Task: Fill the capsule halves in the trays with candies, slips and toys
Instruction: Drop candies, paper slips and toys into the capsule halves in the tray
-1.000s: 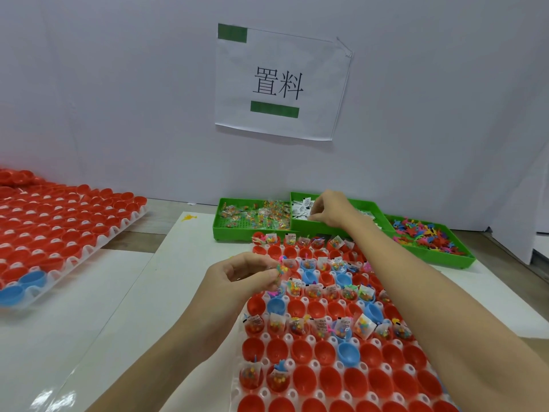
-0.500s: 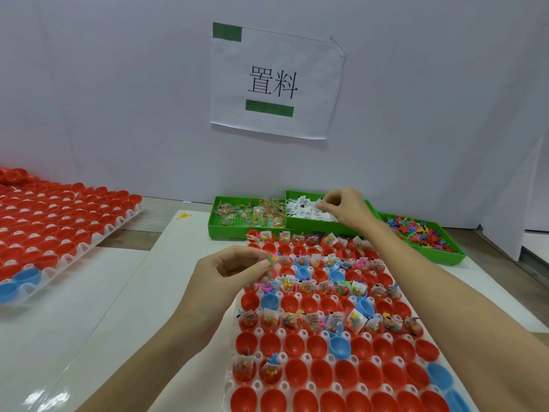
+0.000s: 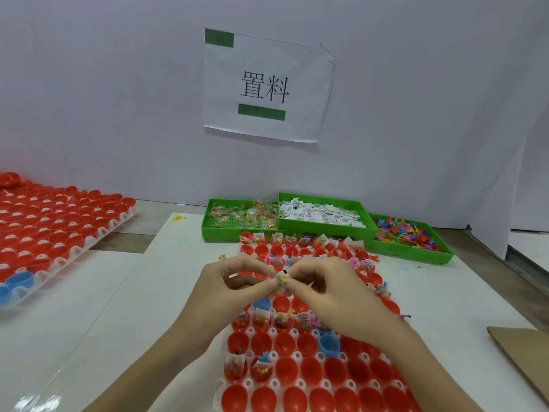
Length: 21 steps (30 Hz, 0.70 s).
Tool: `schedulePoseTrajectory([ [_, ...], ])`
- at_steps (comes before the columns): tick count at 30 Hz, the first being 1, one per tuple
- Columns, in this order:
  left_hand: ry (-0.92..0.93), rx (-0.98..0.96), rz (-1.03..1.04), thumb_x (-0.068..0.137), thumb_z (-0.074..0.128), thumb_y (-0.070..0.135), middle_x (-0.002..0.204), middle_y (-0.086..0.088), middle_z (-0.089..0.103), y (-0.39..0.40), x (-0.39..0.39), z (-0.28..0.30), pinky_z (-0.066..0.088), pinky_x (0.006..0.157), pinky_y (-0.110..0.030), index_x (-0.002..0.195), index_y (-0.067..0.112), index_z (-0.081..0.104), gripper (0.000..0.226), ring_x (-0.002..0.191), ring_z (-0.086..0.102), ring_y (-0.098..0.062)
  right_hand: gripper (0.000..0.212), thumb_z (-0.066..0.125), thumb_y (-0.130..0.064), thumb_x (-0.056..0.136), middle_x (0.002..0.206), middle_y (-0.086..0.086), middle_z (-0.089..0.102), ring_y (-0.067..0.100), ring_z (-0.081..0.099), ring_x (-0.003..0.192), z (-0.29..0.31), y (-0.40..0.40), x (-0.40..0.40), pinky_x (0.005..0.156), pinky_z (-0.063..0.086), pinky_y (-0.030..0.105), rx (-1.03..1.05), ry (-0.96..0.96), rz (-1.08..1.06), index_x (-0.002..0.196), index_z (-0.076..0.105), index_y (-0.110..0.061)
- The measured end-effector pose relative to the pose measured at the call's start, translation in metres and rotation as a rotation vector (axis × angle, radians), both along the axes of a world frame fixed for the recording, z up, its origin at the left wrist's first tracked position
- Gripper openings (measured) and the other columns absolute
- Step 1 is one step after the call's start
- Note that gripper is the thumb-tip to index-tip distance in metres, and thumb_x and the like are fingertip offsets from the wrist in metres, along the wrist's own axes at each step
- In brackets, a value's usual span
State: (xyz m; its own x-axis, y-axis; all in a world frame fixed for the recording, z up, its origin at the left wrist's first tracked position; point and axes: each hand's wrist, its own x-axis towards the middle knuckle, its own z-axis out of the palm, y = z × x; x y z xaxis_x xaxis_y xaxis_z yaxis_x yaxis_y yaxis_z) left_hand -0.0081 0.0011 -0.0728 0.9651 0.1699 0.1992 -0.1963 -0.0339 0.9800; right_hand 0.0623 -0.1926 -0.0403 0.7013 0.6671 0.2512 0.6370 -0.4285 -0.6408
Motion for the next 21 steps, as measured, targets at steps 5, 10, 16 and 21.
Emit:
schedulePoseTrajectory([
  [5,-0.069,0.095,0.022,0.077,0.087,0.019,0.086,-0.008,0.077,-0.006,-0.004,0.001,0.061,0.074,-0.026,0.087,0.017,0.079,0.012,0.080,0.075,-0.023,0.019,0.055,-0.033,0.104,0.083,-0.012,0.061,0.010,0.058,0.078,-0.005,-0.006,-0.015,0.067,0.044,0.015,0.041,-0.051,-0.010,0.092,0.069,-0.031],
  [10,-0.173,0.267,-0.018,0.080,0.084,0.021,0.090,-0.002,0.077,-0.009,-0.006,0.002,0.061,0.079,-0.028,0.100,0.029,0.080,0.022,0.086,0.074,-0.021,0.014,0.057,-0.022,0.103,0.091,-0.011,0.057,0.002,0.051,0.083,-0.008,-0.013,-0.012,0.076,0.040,0.013,-0.080,-0.176,-0.018,0.103,0.070,-0.018],
  [16,-0.261,0.422,0.041,0.081,0.078,0.023,0.092,0.006,0.077,-0.020,-0.006,-0.006,0.060,0.076,-0.024,0.102,0.037,0.077,0.025,0.085,0.075,-0.018,0.018,0.050,-0.020,0.106,0.104,-0.004,0.055,0.010,0.047,0.100,-0.014,-0.013,-0.013,0.090,0.040,0.020,-0.156,-0.220,-0.020,0.112,0.067,-0.014],
  [21,-0.269,0.465,0.115,0.078,0.081,0.013,0.086,0.004,0.075,-0.020,-0.005,-0.010,0.060,0.071,-0.026,0.092,0.033,0.075,0.025,0.077,0.074,-0.017,0.021,0.061,-0.029,0.102,0.103,-0.010,0.066,0.003,0.060,0.091,-0.003,-0.029,-0.007,0.084,0.051,0.018,-0.081,-0.106,0.004,0.118,0.073,-0.023],
])
